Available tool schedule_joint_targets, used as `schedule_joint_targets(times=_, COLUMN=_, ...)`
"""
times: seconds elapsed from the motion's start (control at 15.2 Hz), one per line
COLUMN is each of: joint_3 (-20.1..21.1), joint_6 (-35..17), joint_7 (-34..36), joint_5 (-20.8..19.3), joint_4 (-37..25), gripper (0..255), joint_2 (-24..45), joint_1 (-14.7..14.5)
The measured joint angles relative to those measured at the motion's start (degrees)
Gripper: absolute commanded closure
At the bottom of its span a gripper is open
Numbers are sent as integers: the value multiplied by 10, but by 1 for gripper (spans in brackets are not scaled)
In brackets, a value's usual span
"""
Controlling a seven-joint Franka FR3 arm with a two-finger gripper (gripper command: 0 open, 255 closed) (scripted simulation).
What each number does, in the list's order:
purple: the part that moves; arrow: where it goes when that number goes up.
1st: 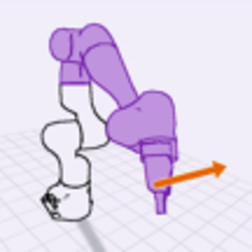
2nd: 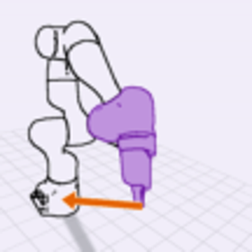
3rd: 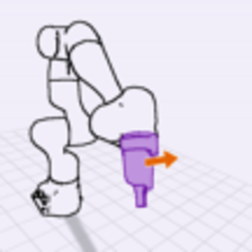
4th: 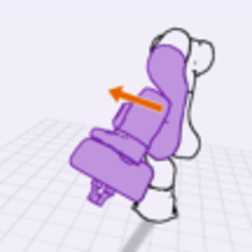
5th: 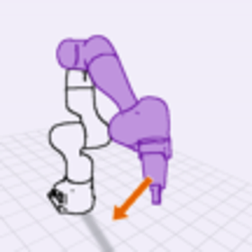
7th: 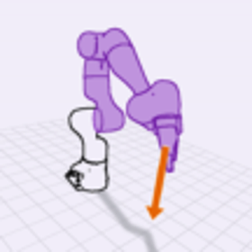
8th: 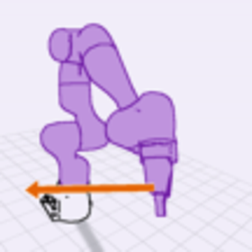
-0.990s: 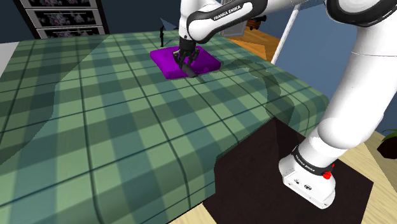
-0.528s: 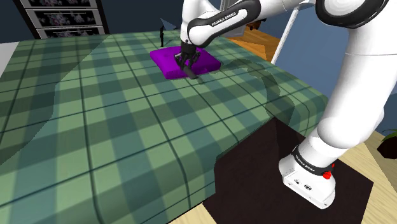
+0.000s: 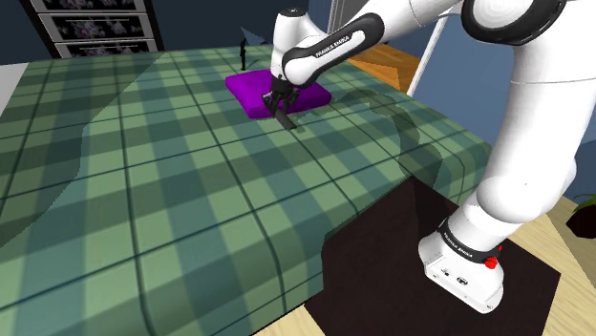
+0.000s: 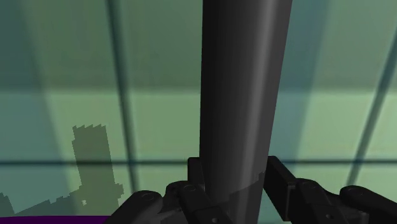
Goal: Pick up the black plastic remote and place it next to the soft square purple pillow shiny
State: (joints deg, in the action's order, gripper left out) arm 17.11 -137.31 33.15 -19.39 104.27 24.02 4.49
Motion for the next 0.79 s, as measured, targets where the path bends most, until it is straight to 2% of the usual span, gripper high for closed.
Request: schedule_joint_targets(times=0.79, joint_3=-21, joint_6=-66, joint_7=31, joint_5=-35, joint_4=14, gripper=255, joint_2=55, joint_1=-14)
